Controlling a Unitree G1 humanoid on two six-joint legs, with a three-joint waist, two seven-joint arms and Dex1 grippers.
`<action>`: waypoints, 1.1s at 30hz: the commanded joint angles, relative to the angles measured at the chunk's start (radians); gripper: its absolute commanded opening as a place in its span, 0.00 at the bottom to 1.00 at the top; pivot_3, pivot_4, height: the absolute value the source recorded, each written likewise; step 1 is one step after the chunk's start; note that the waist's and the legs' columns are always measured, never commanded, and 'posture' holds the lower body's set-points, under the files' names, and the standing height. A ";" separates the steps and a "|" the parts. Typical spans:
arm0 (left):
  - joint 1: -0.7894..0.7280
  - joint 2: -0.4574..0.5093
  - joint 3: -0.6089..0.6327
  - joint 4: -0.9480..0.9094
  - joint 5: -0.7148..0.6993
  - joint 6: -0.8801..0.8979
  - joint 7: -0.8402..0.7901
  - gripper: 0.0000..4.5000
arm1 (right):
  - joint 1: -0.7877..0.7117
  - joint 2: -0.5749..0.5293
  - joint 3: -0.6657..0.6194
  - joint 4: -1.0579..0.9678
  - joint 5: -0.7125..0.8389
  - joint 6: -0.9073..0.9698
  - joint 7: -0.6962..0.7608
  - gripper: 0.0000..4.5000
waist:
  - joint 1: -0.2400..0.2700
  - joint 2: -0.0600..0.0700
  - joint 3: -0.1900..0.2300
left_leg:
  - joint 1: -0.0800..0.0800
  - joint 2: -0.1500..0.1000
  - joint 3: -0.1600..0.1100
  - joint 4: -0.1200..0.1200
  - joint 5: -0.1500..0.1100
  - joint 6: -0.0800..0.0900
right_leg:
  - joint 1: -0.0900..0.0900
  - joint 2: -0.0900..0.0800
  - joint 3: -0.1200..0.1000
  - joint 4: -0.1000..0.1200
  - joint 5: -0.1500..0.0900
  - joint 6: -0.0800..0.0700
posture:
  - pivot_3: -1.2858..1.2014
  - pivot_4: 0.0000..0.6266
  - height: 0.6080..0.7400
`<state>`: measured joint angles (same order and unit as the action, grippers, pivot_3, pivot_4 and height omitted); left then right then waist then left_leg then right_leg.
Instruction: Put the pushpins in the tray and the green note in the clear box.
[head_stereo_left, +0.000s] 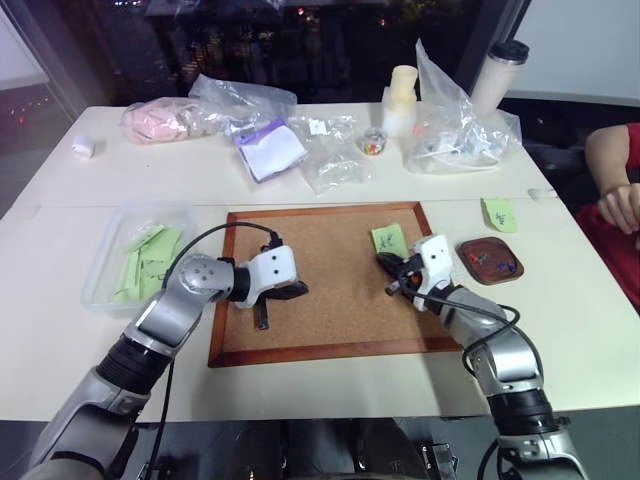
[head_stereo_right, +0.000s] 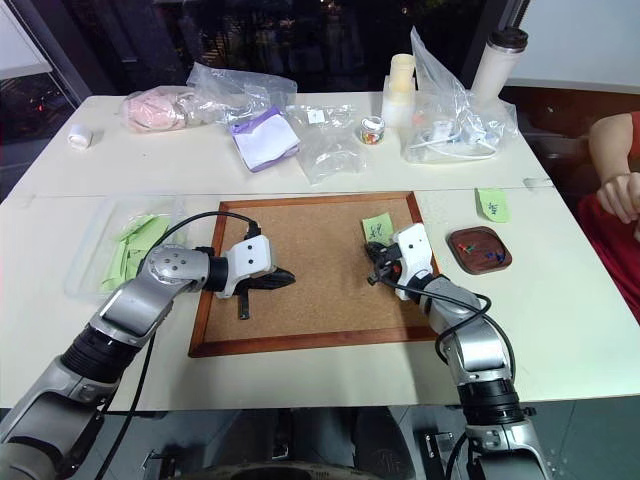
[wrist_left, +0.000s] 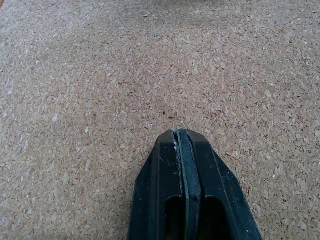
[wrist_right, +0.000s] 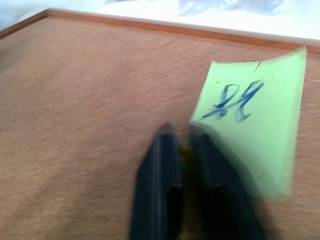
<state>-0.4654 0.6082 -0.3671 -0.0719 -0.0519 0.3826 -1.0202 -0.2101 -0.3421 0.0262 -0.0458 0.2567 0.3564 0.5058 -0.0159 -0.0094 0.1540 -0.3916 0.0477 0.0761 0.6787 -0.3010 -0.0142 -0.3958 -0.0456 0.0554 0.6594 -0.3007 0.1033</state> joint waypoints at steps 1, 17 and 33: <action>0.029 0.013 -0.040 0.053 0.045 0.027 -0.002 0.00 | 0.013 0.009 0.013 0.007 -0.003 0.004 0.012 0.01 | 0.000 0.000 0.000 | 0.000 0.000 0.000 0.000 0.000 0.000 | 0.000 0.000 0.000 0.000 0.000 0.000 | 0.52 0.24 0.95; 0.033 0.015 -0.041 0.049 0.044 0.028 -0.004 0.00 | -0.052 0.019 -0.036 -0.074 0.034 -0.024 0.006 0.01 | 0.000 -0.001 -0.001 | 0.000 0.000 0.000 0.000 0.000 0.000 | 0.000 0.000 0.000 0.000 0.000 0.000 | 0.52 0.24 0.95; -0.048 0.004 0.140 0.094 -0.120 0.117 -0.028 0.00 | -0.068 -0.060 -0.070 -0.304 0.109 0.134 0.011 0.01 | 0.000 -0.002 0.000 | 0.000 0.000 0.000 -0.001 0.000 0.000 | 0.000 0.000 0.000 -0.001 0.000 0.000 | 0.52 0.24 0.95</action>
<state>-0.4893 0.5956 -0.3169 -0.0324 -0.1269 0.4415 -1.0455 -0.2761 -0.3878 -0.0180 -0.2907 0.3500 0.4907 0.5151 -0.0157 -0.0113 0.1543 -0.3929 0.0480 0.0759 0.6778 -0.3011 -0.0141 -0.3972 -0.0456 0.0550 0.6585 -0.3007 0.1033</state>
